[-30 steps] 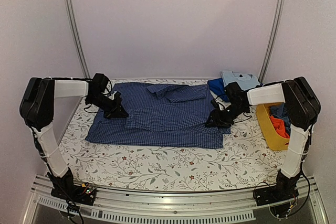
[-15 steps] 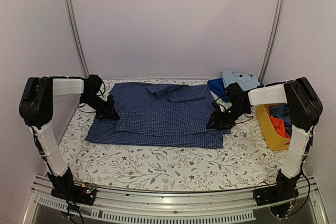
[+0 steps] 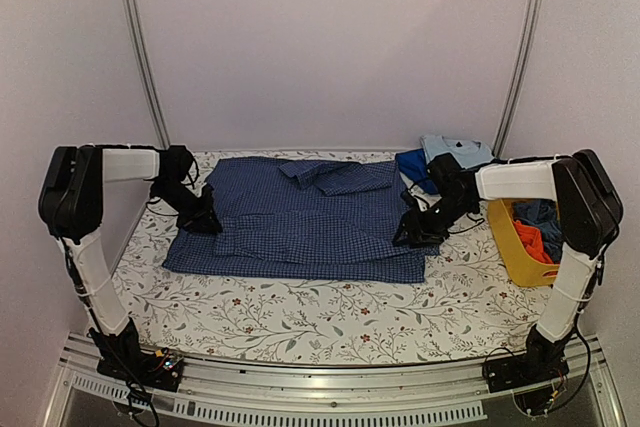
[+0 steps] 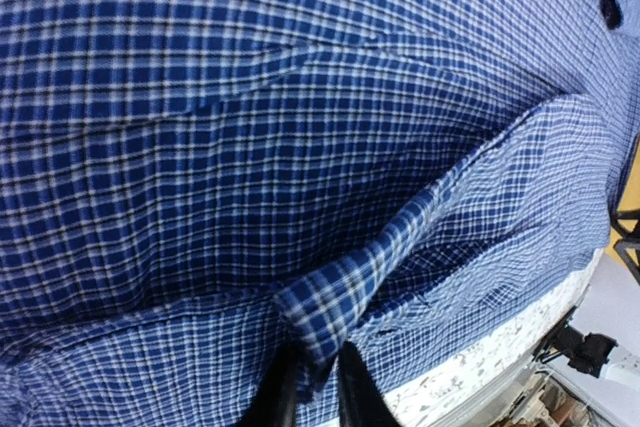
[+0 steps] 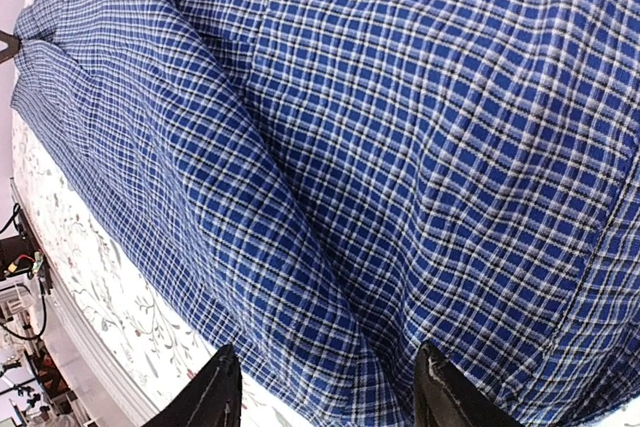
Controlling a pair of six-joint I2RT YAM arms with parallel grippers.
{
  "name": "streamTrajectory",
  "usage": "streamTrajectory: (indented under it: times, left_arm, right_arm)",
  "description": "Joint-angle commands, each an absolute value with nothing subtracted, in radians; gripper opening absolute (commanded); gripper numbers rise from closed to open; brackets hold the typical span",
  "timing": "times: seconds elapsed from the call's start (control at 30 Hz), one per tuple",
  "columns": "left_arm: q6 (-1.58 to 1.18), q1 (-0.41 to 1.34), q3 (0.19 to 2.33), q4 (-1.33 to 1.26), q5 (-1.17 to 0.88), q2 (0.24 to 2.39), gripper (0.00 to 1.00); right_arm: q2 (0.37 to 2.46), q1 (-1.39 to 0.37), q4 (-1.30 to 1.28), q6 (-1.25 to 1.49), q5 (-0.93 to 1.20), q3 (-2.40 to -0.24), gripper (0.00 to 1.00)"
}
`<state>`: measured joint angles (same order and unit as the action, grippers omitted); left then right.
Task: Fold and stack the mixed laundry pile
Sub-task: Adjust the 1/3-folded T-shirt at the center of the board.
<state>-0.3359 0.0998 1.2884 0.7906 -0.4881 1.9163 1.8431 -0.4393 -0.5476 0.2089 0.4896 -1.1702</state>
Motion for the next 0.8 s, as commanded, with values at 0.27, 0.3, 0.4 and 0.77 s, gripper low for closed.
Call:
streamTrajectory:
  times: [0.27, 0.3, 0.4, 0.77]
  left_arm:
    - [-0.265, 0.091, 1.347, 0.712, -0.396, 1.778, 0.62]
    - [-0.268, 0.093, 1.334, 0.694, -0.396, 1.781, 0.62]
    - [-0.297, 0.092, 1.295, 0.644, -0.417, 1.799, 0.58]
    - [-0.364, 0.069, 1.117, 0.630, -0.360, 1.850, 0.42]
  right_arm:
    - [1.827, -0.554, -0.562, 0.261, 0.451, -1.345, 0.50]
    - [1.845, -0.562, -0.554, 0.274, 0.456, -1.353, 0.50]
    - [1.898, -0.574, -0.546, 0.281, 0.460, -1.380, 0.49]
    - [2.084, -0.574, -0.553, 0.254, 0.443, -1.330, 0.48]
